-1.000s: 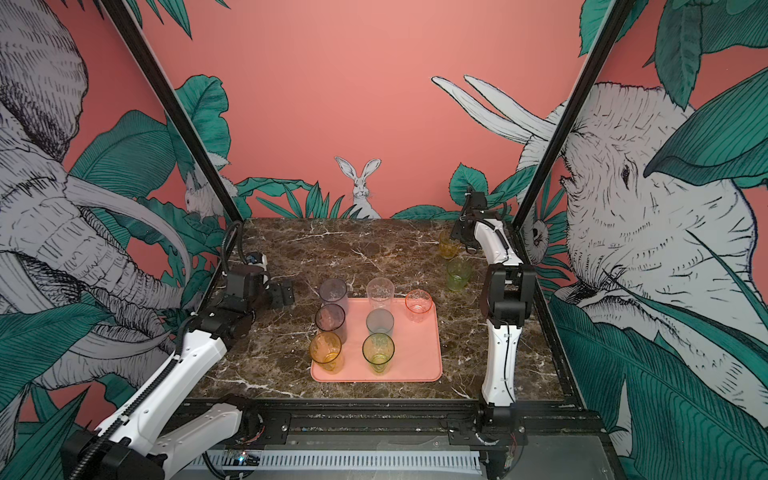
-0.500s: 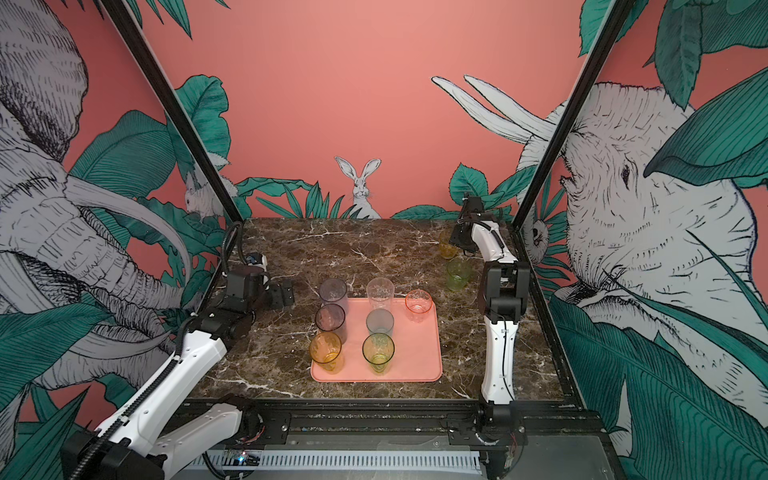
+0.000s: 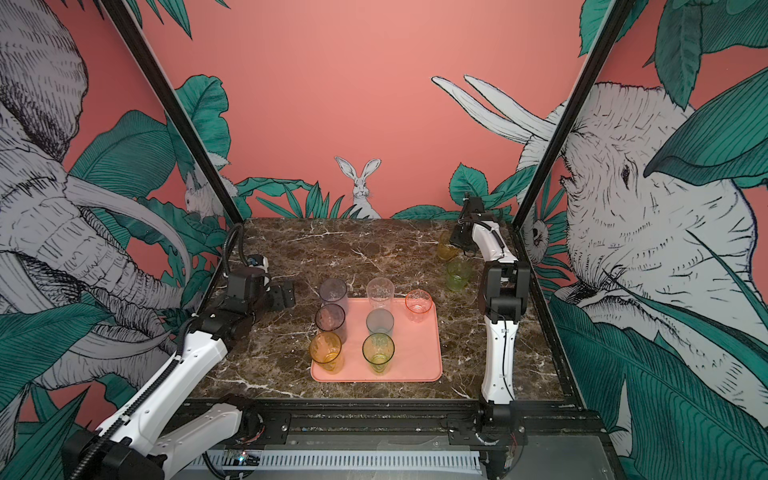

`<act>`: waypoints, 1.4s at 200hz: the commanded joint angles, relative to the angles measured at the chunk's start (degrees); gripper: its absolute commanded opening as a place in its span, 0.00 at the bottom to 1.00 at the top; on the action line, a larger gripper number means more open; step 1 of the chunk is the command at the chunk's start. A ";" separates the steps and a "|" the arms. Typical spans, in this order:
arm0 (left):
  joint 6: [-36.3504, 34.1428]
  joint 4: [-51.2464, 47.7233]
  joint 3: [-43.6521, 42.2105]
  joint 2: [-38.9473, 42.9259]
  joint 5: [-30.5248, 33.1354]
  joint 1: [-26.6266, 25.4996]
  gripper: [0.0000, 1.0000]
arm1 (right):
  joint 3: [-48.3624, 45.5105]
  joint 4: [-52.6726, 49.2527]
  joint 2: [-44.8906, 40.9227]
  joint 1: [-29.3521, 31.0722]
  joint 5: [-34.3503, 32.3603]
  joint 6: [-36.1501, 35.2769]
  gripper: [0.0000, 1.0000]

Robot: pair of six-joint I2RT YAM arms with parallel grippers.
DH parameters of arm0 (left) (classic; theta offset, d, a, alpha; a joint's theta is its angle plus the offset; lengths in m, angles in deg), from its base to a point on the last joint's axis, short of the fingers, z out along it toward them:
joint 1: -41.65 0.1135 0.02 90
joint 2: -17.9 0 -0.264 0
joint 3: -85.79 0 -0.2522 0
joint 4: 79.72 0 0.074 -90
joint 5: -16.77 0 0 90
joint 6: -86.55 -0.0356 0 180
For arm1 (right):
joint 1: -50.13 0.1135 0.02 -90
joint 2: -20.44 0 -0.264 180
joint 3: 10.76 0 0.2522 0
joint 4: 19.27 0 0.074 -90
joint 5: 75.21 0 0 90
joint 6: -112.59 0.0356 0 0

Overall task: Place the glasses into the tray
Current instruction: 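Lower the right gripper and close it on the yellow cup's rim, then lift the yellow cup with the right gripper and carry it over the tray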

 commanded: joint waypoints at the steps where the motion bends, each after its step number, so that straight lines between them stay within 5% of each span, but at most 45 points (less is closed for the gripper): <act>1: 0.53 -0.40 -0.40 1.22 -0.26 0.32 0.99 | 1.20 0.00 -0.82 -0.25 0.86 -0.05 0.05; 196: 0.62 -2.00 0.09 3.82 -0.52 0.31 0.99 | 1.03 -8.39 -19.10 1.48 3.61 -2.86 0.00; 280: 1.89 -5.17 -3.27 11.14 -0.60 0.30 0.99 | -1.27 -21.41 -31.95 5.45 -3.33 -6.02 0.00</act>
